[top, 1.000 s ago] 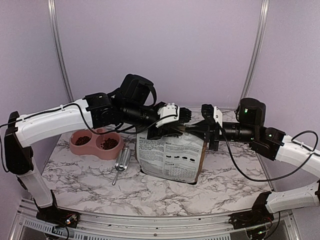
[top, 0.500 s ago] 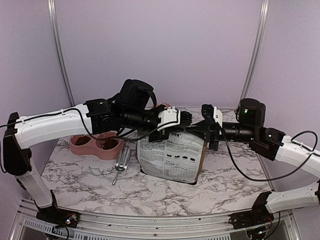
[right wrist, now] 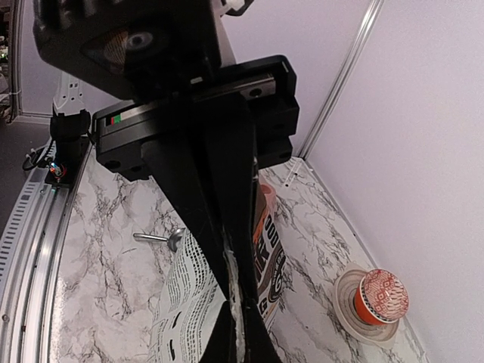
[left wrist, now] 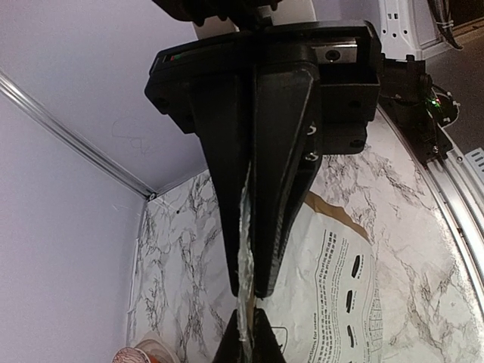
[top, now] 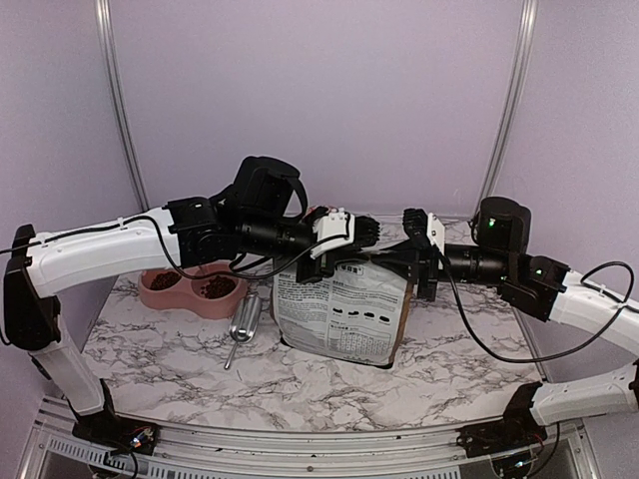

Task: Serve the pet food
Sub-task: Press the seal on the pet food bag.

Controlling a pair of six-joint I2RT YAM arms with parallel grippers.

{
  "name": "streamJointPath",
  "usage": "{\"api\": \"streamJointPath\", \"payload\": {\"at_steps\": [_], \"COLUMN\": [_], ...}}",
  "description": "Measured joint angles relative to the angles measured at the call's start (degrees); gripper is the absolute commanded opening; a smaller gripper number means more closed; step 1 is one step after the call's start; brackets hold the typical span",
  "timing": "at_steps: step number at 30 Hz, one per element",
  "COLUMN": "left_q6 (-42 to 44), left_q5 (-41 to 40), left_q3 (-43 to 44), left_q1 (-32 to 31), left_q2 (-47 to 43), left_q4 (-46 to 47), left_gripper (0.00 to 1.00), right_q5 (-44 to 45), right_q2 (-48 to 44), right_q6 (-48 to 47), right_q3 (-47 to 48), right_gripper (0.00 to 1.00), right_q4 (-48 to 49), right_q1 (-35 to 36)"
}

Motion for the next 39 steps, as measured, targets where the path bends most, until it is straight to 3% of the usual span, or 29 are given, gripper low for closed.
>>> {"api": "streamJointPath", "payload": {"at_steps": [6,12,13,18,25,28,30,31,39], "left_q6": [-0.11,-1.53,-1.92,-3.30,-4.20,-4.24,-4.24,-4.20,-5.60], "left_q5": [0.63,2.01,2.43,4.02,5.40,5.55,5.70,5.86,8.33], "left_q3": [-0.04,-0.04,-0.04,-0.04,-0.02,-0.02,-0.02,-0.02,0.24], "left_q1": [0.26,0.81,1.03,1.79,2.25,2.40,2.49,2.51,3.26], "left_q2": [0.00,0.00,0.00,0.00,0.00,0.00,0.00,0.00,-0.13], "left_q4": [0.07,0.04,0.04,-0.02,-0.22,-0.28,-0.28,-0.26,0.24], "left_gripper": [0.00,0.00,0.00,0.00,0.00,0.00,0.29,0.36,0.36], "right_q5": [0.00,0.00,0.20,1.09,2.34,2.75,3.02,3.13,3.61], "right_q2": [0.00,0.00,0.00,-0.11,-0.57,-0.59,-0.61,-0.66,-1.60], "right_q6": [0.00,-0.15,-0.37,-0.85,-1.75,-1.79,-1.79,-1.81,-1.81], "right_q3": [0.00,0.00,0.00,0.00,-0.07,-0.15,-0.15,-0.15,-0.79], "right_gripper": [0.00,0.28,0.29,0.25,0.01,0.00,0.00,0.00,0.00], "right_q4": [0.02,0.55,0.83,0.85,0.83,0.66,0.63,0.66,0.46], "right_q1": [0.00,0.04,0.07,0.07,0.07,0.22,0.26,0.33,0.33]}}
